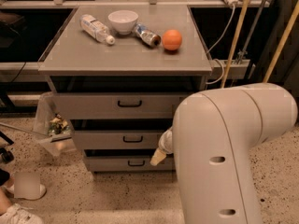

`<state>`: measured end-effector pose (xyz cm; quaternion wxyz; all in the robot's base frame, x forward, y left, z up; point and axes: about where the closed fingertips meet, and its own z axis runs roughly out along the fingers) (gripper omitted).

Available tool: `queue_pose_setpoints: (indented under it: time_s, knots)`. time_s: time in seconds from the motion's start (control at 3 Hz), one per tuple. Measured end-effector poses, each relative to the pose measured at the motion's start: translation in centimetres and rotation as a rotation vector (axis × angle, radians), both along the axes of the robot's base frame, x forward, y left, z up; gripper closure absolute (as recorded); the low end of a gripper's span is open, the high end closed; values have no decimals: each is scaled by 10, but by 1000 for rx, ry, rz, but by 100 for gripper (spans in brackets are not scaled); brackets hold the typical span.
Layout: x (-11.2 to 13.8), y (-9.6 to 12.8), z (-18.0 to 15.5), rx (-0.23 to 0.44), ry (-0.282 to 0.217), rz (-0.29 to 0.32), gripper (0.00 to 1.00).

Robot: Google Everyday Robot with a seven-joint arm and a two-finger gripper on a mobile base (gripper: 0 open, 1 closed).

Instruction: Open middle drawer

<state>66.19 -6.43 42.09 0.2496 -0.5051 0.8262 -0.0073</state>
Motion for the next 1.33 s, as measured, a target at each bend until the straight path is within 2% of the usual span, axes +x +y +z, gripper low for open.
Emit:
queue_pose_setpoints:
  time_s: [0.67,1.0,1.33]
  knots:
    - [8,2,-1,-2,-17,19,0]
    - [28,26,-1,-19,-95,164,0]
    - [28,26,-3,-20,-91,161,0]
